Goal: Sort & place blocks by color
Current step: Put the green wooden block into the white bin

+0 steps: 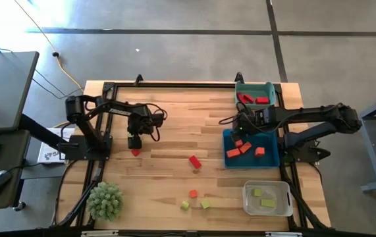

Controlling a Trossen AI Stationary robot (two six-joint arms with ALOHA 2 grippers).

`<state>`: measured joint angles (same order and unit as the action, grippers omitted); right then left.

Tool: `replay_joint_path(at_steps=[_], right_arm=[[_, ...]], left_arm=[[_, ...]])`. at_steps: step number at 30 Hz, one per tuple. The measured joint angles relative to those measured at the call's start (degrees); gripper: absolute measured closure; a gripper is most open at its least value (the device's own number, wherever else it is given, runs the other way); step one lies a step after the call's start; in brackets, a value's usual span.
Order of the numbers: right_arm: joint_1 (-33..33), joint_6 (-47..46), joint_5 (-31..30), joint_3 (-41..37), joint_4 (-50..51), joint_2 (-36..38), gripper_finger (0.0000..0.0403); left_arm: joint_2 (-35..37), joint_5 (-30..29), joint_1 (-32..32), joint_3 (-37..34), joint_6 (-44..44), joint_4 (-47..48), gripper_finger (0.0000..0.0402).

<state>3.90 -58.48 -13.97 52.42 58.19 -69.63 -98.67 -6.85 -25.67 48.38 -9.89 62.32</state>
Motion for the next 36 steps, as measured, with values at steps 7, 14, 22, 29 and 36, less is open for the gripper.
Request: replay_joint_path(at_steps=[7,14,22,29,36], right_arm=[[0.00,0.00,0.13,0.00,-0.46,-0.02,0.0219],[-0.02,0.00,0.67,0.00,-1.13,-0.02,0.0219],[-0.02,0.42,1.46,0.00,-4.39,-0.02,0.0219],[-0.02,2.08,6.29,0.00,-9.56,-0.02,0.0229],[-0.02,2.96,11.69,0.00,-18.38,-0.02,0.0236]], left_arm=[[-2.54,0.19,-0.18,0.28,-1.51,-0.12,0.0170],[-3.43,0.67,-0.08,0.45,-2.95,-0.46,0.0246],[-3.48,1.59,-0.16,2.77,-4.24,0.77,0.0303],[-3.48,2.76,0.03,4.57,-3.73,1.62,0.0303],[-2.32,5.67,1.44,8.04,-3.13,3.02,0.0303]])
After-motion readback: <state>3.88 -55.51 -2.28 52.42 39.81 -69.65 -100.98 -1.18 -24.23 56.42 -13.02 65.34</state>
